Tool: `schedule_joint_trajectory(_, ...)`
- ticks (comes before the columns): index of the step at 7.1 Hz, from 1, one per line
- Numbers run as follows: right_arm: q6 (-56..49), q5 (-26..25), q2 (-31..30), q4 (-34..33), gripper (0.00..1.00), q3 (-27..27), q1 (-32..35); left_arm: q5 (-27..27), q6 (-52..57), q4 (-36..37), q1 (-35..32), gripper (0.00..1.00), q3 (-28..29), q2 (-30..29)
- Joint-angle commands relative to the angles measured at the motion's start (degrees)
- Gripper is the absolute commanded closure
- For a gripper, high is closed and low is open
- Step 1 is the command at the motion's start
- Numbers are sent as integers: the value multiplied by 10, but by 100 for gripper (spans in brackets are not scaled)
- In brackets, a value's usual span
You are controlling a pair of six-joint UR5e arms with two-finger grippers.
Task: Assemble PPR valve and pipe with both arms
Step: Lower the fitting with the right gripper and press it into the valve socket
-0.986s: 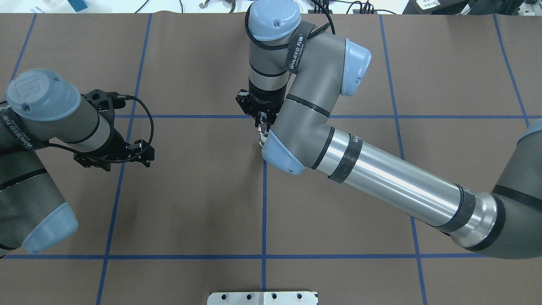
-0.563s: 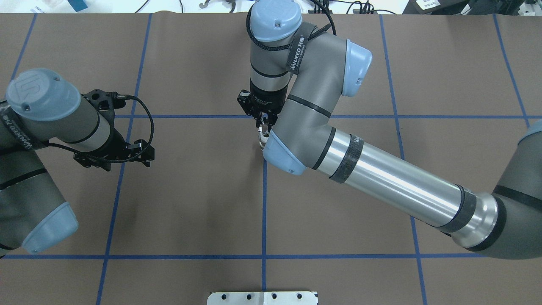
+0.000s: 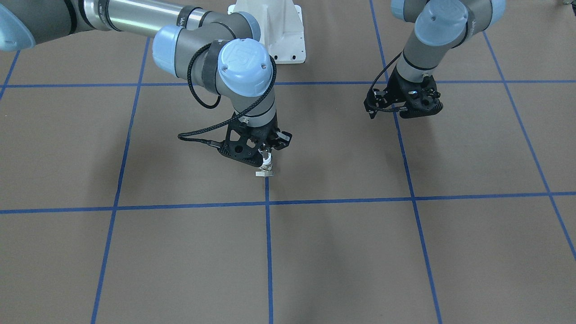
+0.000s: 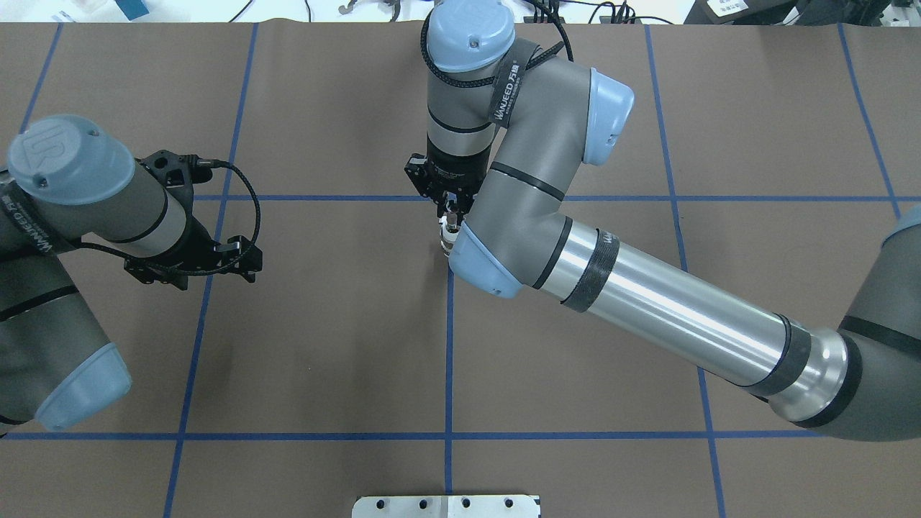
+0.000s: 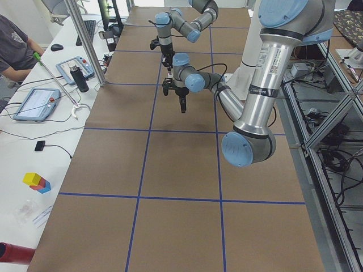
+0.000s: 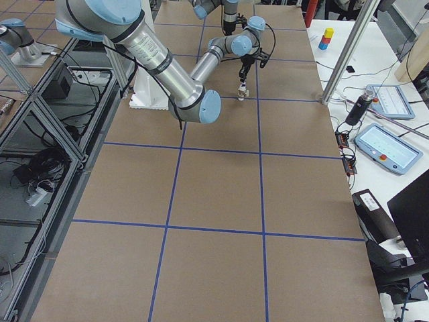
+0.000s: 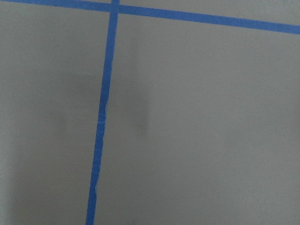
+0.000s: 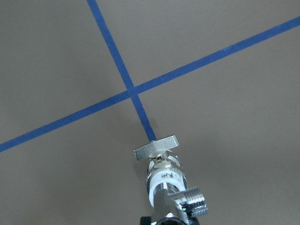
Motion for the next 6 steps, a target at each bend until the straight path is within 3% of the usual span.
schedule_joint_trajectory(1,0,0,0,1,100,-1,-3,0,-1,1,-1,0,-2,0)
schedule_joint_trajectory(6,-1,-1,0,2,100,-4,-7,-1,-1,1,-2,0,-2,1)
